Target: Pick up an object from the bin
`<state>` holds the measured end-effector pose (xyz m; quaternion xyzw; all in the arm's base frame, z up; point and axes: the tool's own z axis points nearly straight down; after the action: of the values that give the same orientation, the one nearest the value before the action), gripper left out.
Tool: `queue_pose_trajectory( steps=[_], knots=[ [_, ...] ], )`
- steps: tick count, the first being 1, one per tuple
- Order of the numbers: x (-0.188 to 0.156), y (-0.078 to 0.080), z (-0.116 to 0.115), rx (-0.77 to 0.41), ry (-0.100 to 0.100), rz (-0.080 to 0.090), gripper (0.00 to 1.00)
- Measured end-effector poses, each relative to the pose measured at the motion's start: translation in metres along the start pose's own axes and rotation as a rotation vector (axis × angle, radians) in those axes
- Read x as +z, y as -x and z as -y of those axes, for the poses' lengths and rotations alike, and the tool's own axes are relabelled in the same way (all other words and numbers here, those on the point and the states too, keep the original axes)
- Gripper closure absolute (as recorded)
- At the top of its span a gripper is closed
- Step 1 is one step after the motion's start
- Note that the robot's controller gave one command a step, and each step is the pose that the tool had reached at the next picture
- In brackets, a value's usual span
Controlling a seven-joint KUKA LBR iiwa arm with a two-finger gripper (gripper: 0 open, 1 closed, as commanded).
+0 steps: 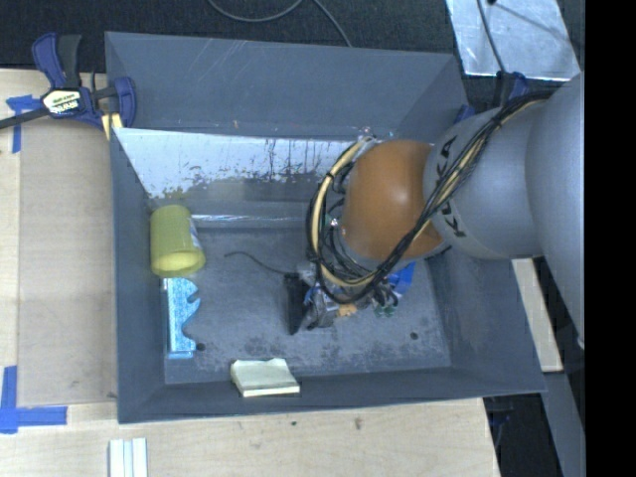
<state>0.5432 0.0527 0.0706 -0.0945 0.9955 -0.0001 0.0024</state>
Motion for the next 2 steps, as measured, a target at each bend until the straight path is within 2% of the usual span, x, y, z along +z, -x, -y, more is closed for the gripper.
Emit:
queue_pose_trajectory(
  steps=[1,2],
  knots=[
    [-0.0724,0.0013,-0.0021,0.024,0.0,0.002,1.0],
    [-0.0724,0.0013,-0.0021,0.025,0.001,0.002,1.0]
  ],
)
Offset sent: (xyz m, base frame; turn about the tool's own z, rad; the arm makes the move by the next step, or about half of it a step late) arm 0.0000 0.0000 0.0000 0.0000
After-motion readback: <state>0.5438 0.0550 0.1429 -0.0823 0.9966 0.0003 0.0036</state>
